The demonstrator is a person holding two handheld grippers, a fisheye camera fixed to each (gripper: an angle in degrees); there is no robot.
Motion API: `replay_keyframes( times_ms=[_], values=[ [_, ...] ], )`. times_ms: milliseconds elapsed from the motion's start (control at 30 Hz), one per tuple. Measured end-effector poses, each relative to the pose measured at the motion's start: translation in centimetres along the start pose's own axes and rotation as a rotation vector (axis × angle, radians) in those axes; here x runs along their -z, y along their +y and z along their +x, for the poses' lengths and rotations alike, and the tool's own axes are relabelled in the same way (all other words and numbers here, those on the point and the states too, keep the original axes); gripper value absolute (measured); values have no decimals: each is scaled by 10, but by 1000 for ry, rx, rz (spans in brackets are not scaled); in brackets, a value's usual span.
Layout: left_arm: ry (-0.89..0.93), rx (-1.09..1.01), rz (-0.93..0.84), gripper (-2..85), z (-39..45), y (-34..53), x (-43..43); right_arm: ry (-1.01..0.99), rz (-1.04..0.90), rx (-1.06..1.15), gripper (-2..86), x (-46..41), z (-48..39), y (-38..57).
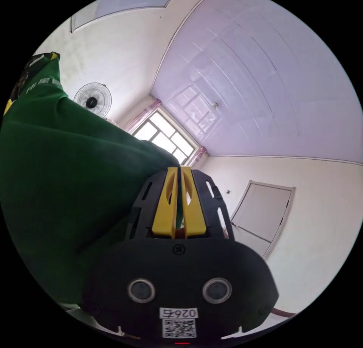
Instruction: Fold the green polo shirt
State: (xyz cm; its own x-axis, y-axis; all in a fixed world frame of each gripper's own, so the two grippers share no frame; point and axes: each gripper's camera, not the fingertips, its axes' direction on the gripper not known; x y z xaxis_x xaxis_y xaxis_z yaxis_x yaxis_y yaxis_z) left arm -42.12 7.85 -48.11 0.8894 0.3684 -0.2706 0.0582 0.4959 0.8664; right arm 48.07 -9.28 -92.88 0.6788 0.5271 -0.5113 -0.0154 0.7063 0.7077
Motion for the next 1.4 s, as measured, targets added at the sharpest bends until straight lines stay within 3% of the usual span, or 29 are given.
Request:
replay_keyframes(
  times_ms=[200, 433, 567, 633, 733, 900, 1100, 1267, 1400],
  values=[
    [-50, 70, -191, 6, -44, 31, -135, -133, -160, 87, -16, -120, -60, 2],
    [-145, 142, -576, 28, -121, 163, -368, -300, -487, 232, -14, -354, -247, 85],
    [-13, 508, -753, 69, -209, 262, -467, -410, -807, 292, 8, -468, -359, 163],
    [-27, 623, -735, 82, -235, 279, -474, -416, -906, 316, 16, -490, -383, 189],
    [-30, 604, -741, 116, -247, 268, -475, -440, -886, 253, -2, -487, -373, 208],
    [95, 407, -1034, 125, -213, 224, -470, -613, -859, 149, -10, -431, -311, 232],
    [248, 86, -1334, 127, -120, 159, -442, -872, -931, 156, -10, -326, -264, 285],
    [293, -330, -1512, 160, -22, 127, -451, -1100, -926, 138, 27, -258, -255, 304],
    [301, -430, -1644, 209, 12, 133, -478, -1139, -938, 230, 49, -242, -278, 310]
  ],
)
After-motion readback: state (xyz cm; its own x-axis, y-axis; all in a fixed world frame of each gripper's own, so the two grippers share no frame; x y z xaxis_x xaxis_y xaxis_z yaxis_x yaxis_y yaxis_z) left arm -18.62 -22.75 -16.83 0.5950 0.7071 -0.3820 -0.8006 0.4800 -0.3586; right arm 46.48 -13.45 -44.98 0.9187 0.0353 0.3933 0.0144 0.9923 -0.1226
